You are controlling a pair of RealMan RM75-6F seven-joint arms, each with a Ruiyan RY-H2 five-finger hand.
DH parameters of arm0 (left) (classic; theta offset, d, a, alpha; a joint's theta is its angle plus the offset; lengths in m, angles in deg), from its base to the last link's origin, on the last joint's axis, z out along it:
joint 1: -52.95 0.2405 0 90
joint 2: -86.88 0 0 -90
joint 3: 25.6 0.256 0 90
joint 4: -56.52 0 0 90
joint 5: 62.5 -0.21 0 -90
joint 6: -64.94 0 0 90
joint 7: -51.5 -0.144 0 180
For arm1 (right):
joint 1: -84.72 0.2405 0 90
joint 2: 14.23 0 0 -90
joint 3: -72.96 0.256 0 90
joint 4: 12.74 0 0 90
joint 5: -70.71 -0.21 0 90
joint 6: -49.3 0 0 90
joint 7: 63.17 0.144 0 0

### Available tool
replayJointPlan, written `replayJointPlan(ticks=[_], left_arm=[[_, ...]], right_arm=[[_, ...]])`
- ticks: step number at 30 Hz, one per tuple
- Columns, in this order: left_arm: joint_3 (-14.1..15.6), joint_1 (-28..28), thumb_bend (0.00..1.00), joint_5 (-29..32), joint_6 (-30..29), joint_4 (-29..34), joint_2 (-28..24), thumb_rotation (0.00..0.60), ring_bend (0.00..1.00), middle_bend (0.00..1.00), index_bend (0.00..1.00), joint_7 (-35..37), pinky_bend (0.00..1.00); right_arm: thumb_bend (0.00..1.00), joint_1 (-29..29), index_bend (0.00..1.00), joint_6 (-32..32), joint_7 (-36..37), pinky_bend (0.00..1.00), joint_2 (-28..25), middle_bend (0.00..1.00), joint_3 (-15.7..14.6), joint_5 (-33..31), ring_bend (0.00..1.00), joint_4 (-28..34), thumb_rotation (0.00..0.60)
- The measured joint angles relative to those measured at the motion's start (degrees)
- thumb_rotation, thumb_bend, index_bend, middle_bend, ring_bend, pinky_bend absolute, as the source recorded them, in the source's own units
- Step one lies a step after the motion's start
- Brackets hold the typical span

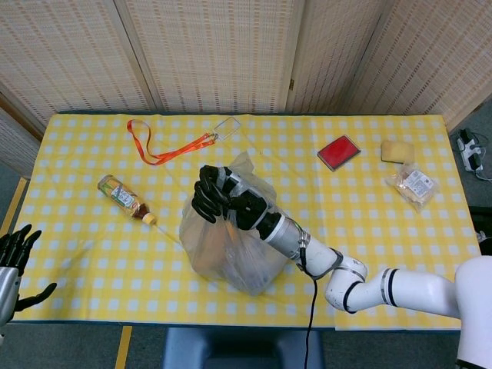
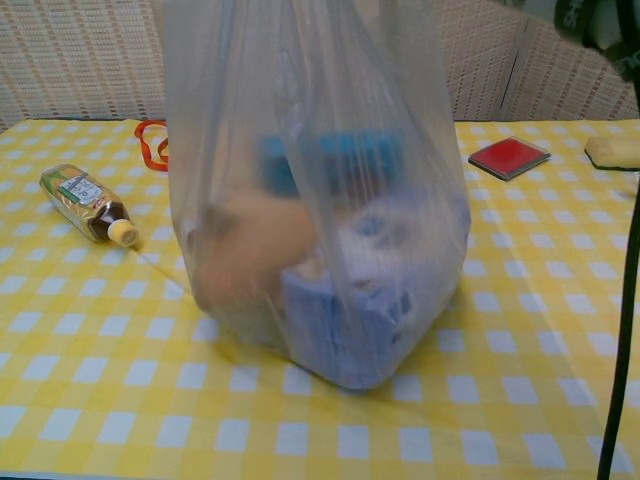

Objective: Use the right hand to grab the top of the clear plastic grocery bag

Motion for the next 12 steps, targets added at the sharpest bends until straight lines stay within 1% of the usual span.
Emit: replayJointPlan(ticks=[4,8,12], left_arm=[[0.0,-0.1,0.21,0.2,0.3,0.0,0.1,0.600,0.00,0.03,0.05,-0.2,0.00],[-0.2,0.1,0.21,0.5,-0.2,0.1,0.1,0.600,0.00,0.03,0.05,-0.3,0.00],[-0.2,0.3,0.21,0.7,-0.4,0.3,0.0,0.600,0.00,0.03,0.05,-0.4,0.00]], right_arm=[[0.71,-0.6,0.65,0.0,-2.0,0.77,-3.7,0.77,3.8,-1.0,0.80,5.7,0.600],[0.71,-0.9,0.65,-0.7,-5.5,0.77,-7.5,0.77,8.1,-3.1,0.80,10.8,0.600],[0.71,-1.7,0.65,-1.7,-8.5,0.77,-9.2,0.77,10.1,-5.5,0.80,13.5,0.600]])
